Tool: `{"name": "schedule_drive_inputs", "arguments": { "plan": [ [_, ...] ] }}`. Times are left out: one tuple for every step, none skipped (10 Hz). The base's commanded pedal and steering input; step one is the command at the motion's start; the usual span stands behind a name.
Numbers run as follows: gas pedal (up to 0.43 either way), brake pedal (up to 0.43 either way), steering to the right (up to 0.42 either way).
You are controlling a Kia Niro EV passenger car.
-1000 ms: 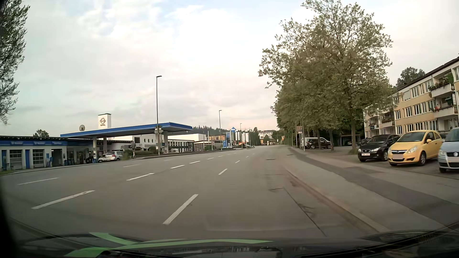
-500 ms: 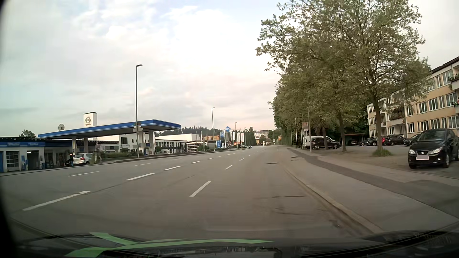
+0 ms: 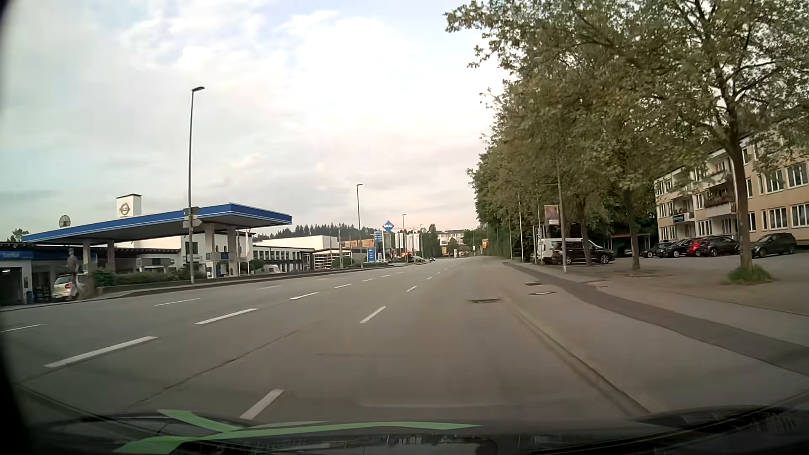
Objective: Follow the waypoints while adhering to traffic rules and regulations
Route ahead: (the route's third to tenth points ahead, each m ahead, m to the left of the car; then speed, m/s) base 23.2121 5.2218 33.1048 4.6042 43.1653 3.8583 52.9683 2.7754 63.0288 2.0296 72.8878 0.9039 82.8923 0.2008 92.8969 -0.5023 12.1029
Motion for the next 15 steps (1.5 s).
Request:
{"name": "schedule_drive_inputs", "arguments": {
  "plan": [
    [0.079, 0.000, 0.012],
    [0.079, 0.000, 0.012],
    [0.079, 0.000, 0.012],
    [0.079, 0.000, 0.012],
    [0.079, 0.000, 0.011],
    [0.079, 0.000, 0.010],
    [0.079, 0.000, 0.009],
    [0.079, 0.000, 0.009],
    [0.079, 0.000, 0.009],
    [0.079, 0.000, 0.008],
    [0.079, 0.000, 0.008],
    [0.079, 0.000, 0.008],
    [0.079, 0.000, 0.008],
    [0.079, 0.000, 0.009],
    [0.079, 0.000, 0.006]
  ]
}}
